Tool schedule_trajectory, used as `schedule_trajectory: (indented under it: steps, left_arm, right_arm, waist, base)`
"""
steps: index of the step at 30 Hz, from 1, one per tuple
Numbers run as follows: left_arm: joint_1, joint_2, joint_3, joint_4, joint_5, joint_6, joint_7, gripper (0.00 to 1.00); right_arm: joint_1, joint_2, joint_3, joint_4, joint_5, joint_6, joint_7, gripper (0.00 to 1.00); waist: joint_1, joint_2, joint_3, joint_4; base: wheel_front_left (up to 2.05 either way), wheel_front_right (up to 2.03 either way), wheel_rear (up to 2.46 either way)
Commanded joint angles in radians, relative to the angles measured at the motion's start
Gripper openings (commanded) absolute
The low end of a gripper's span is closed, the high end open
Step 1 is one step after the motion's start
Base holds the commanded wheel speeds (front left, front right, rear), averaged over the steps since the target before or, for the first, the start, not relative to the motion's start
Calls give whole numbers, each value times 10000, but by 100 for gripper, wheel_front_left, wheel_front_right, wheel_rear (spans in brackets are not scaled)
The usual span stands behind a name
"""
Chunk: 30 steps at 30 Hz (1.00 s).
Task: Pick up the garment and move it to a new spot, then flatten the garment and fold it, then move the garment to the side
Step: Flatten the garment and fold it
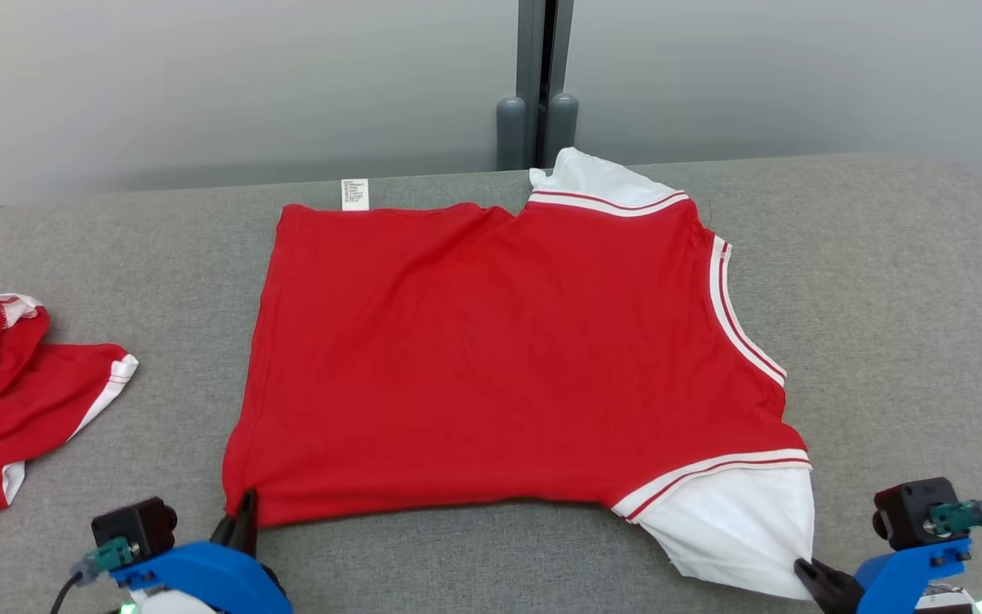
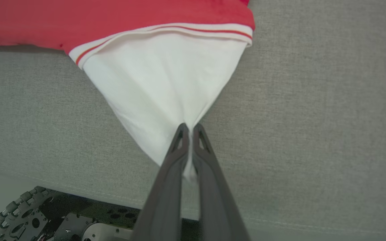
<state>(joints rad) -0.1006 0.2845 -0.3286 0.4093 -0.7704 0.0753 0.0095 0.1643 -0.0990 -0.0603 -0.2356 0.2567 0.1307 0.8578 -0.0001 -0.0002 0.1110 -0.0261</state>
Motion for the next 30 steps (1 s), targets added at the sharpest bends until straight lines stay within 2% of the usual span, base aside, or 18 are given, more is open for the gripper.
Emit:
schedule_trajectory:
  steps: [1,7,13,21,30]
  left_arm:
    - [174,61,24,-147,56,122,63,0]
    - [1414,296,-4,-1492,63,1017,637,0]
    - [2008,517,-119,-2760,270,1449,825,0]
    - [1029,612,-306,-3498,154,1369,1645,0]
    - [-909,1129,-366,-3551,-436,1113,3864,0]
  right_arm:
    - [151,44,-66,-150,-72,1,68,0]
    - [680,300,-324,-854,-173,1,406,0]
    - [988,406,-505,-1192,-344,1,607,0]
    - [-520,-45,-119,-1081,-528,1,336,0]
    - [-3042,-918,466,-412,-192,1,542,0]
  waist:
    - [1,2,-15,-30]
    - [1,2,-30,-69]
    - [1,2,-13,134]
    - [1,2,238,244]
    - [1,2,905,229]
  base:
    - [0,0,0]
    - [0,0,0]
    - [0,0,0]
    - [0,0,0]
    - [0,0,0]
